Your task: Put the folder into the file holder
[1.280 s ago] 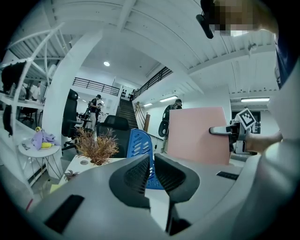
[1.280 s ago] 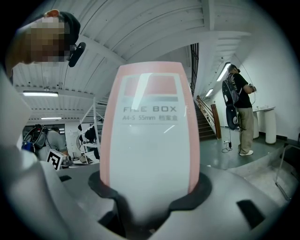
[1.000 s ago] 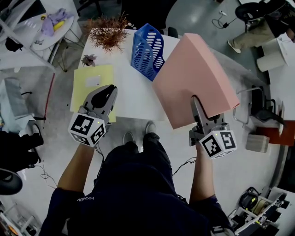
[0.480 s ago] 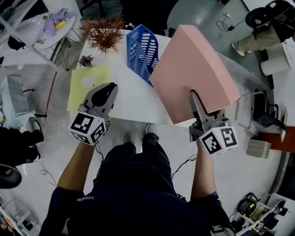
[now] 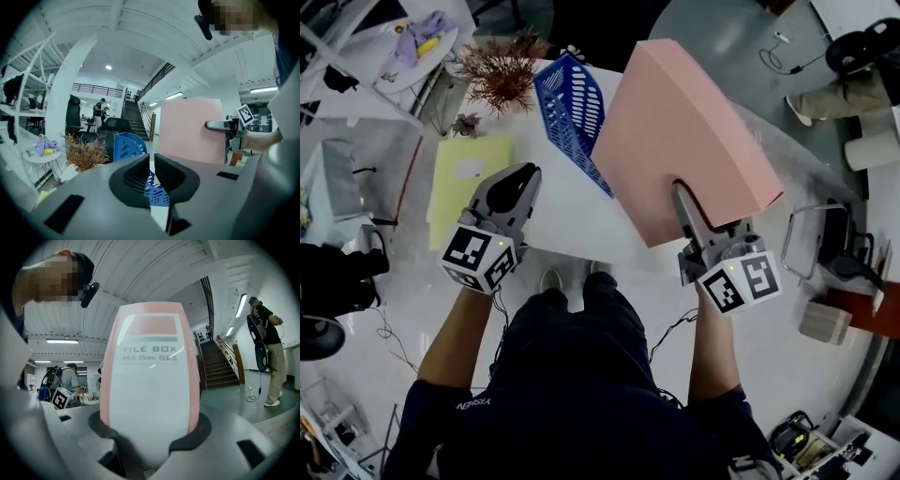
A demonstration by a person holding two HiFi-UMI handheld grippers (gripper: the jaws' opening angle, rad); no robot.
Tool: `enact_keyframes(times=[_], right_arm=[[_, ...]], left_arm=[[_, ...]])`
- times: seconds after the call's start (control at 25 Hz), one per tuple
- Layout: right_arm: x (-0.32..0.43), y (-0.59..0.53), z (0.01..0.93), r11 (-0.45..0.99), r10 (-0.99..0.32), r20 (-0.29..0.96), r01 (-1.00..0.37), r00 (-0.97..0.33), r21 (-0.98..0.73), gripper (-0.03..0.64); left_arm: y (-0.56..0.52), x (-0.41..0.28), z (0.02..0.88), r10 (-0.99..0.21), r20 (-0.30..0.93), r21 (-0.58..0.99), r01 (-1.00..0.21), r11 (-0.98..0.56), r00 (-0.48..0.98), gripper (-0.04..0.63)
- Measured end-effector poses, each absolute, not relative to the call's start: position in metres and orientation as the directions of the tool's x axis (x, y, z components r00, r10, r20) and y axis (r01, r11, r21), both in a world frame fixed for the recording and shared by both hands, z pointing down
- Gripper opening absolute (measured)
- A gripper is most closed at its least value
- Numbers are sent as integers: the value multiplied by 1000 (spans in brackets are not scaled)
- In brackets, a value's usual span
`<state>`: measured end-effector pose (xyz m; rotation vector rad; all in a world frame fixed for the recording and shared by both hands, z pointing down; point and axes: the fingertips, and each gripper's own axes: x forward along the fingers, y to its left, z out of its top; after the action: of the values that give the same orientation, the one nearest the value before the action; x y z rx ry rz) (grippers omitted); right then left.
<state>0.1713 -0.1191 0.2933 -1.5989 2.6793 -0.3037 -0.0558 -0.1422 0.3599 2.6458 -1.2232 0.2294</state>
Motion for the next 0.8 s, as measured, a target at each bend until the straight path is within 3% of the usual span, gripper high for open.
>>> enact_keyframes(times=[0.8], right_arm=[[157,-176,285,662,-739,58,-739,-672,-127,276]], left_arm=[[-168,-48,365,-820,267,124,-862,-492,506,55]])
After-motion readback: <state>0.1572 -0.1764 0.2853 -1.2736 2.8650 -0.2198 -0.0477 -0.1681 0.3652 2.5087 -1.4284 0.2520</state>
